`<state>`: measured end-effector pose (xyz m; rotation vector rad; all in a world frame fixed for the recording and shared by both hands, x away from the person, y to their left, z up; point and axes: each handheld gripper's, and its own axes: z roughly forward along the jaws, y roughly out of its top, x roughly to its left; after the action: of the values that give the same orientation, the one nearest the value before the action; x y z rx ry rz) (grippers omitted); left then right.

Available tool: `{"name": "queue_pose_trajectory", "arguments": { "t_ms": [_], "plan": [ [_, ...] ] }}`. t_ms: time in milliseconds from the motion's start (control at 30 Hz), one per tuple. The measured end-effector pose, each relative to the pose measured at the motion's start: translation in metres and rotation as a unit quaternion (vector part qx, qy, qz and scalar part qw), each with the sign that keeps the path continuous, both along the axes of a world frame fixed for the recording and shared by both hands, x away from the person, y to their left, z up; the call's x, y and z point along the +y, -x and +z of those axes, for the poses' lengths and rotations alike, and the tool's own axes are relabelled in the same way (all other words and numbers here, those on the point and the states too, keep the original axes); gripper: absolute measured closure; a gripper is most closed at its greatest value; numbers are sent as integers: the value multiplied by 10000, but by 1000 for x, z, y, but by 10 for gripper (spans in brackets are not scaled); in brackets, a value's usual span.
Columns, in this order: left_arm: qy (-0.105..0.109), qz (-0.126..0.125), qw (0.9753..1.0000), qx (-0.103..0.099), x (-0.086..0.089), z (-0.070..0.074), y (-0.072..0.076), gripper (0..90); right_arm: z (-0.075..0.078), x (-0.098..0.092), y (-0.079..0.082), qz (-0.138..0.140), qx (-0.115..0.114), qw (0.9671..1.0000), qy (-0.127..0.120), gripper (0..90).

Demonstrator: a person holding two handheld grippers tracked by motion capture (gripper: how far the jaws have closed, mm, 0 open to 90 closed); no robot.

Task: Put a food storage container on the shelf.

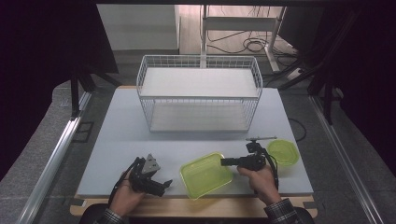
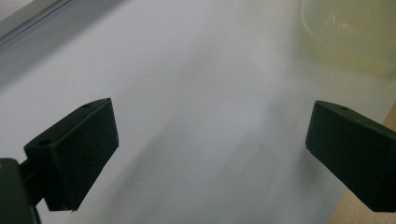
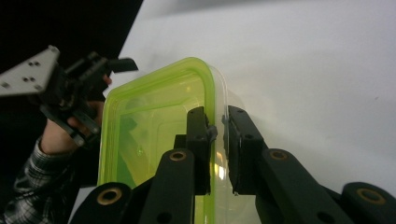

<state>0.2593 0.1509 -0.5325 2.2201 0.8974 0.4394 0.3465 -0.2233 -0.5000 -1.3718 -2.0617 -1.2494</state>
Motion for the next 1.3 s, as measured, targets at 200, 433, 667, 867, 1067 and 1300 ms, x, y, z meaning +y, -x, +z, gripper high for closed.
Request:
{"name": "queue_pose_trajectory", "arguments": {
  "t_ms": [200, 433, 667, 867, 1067, 1300],
  "plan": [
    [-3, 51, 10000, -7, 2, 0, 0, 24, 7, -4, -3, -74, -73, 9998, -168, 795],
    [0, 83, 10000, 11, 3, 0, -1, 24, 16, -4, -9, -144, -135, 9994, -299, 795],
    [11, 116, 9999, 42, 4, 0, -2, 22, 30, -5, -16, -222, -289, 9986, -388, 795],
    [44, 128, 9999, 55, 5, 0, -2, 21, 40, -6, -22, -272, -385, 9978, -465, 795],
    [29, 126, 9999, 59, 4, 0, -2, 21, 51, -6, -32, -330, -468, 9969, -537, 795],
    [6, 121, 9999, 74, 4, -1, -2, 21, 66, -9, -44, -449, -517, 9955, -652, 795]
  ]
}}
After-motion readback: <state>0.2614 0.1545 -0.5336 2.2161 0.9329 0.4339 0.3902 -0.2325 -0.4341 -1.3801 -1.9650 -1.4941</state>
